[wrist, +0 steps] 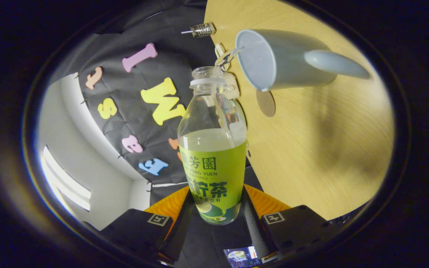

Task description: Take the bottle from table, then pour the juice into the cup, finally place the bottle on the coaster

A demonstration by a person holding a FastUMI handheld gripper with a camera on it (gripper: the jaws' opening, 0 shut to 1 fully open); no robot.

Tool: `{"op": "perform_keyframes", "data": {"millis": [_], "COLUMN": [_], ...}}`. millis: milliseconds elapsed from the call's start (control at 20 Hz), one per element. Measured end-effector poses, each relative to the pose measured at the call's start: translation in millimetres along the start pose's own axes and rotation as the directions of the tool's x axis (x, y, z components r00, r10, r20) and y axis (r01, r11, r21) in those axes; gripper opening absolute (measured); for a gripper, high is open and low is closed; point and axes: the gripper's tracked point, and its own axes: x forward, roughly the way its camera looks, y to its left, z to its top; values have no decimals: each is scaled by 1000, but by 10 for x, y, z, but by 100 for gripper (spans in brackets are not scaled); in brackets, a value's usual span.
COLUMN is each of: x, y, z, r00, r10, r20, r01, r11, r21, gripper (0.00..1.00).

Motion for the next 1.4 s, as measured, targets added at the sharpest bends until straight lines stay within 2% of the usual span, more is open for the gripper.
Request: {"op": "perform_keyframes", "data": {"millis": [450, 850, 1400], "x": [41, 76, 131], "y": [24, 147, 233], "z": [-1, -77, -26], "r00": [1000, 998, 996], "r10": [17, 65, 76], "r20": [18, 28, 44], "r01": [-18, -66, -80], "r11": [1000, 997, 991], "r21": [10, 50, 111], "gripper": [76, 76, 76]}}
